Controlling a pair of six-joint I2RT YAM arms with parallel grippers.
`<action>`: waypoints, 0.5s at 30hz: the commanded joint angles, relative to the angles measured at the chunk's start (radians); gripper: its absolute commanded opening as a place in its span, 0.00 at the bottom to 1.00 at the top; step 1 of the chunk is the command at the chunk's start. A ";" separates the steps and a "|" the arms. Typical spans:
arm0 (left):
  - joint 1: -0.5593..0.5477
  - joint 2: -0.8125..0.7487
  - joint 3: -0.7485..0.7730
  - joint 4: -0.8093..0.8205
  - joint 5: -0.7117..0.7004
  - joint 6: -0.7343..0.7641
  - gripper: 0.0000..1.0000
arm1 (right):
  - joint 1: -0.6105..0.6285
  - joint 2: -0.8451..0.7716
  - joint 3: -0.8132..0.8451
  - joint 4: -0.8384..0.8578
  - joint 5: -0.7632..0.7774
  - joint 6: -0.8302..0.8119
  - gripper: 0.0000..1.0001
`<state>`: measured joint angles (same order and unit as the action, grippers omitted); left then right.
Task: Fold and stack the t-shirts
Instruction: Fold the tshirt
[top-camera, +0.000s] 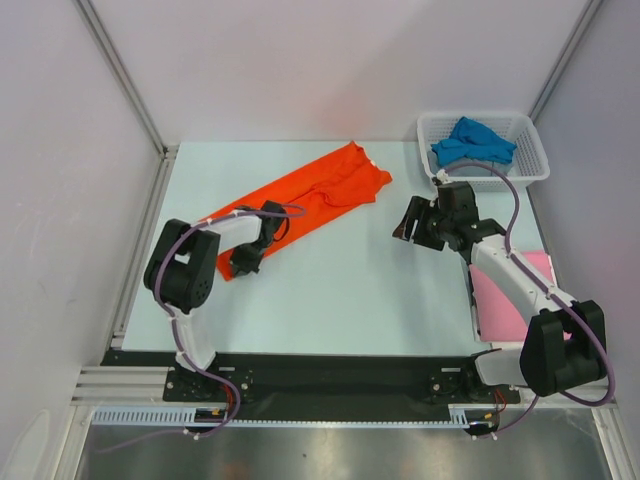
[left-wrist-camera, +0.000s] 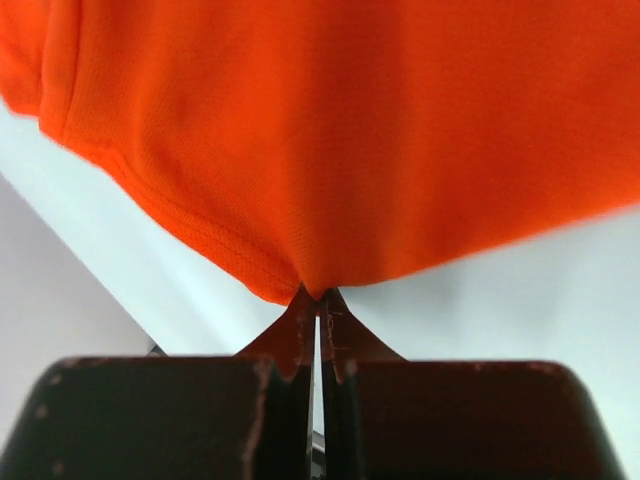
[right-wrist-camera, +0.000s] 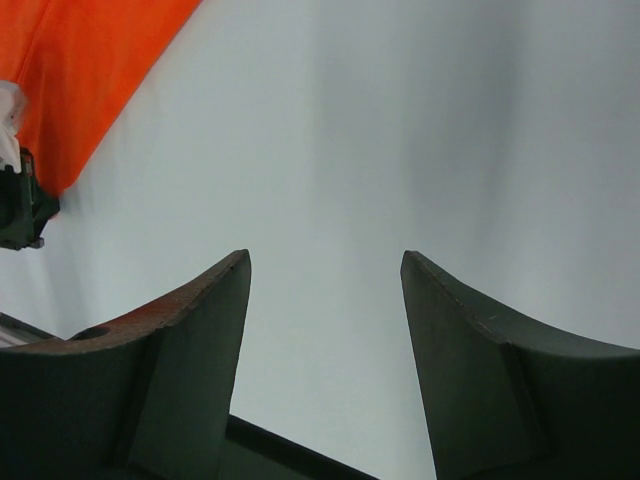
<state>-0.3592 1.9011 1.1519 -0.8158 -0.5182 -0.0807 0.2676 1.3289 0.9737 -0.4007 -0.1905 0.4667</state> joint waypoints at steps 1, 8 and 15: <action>-0.108 -0.043 -0.012 -0.051 0.200 -0.076 0.00 | -0.005 -0.027 -0.001 0.003 -0.003 0.003 0.67; -0.328 -0.059 0.032 -0.103 0.412 -0.206 0.00 | -0.027 -0.042 -0.023 -0.009 0.008 0.013 0.67; -0.581 0.058 0.266 -0.098 0.737 -0.350 0.01 | -0.096 -0.076 -0.035 -0.072 0.010 -0.019 0.68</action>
<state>-0.8600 1.9118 1.2926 -0.9295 -0.0334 -0.3229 0.1959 1.2984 0.9405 -0.4404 -0.1898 0.4690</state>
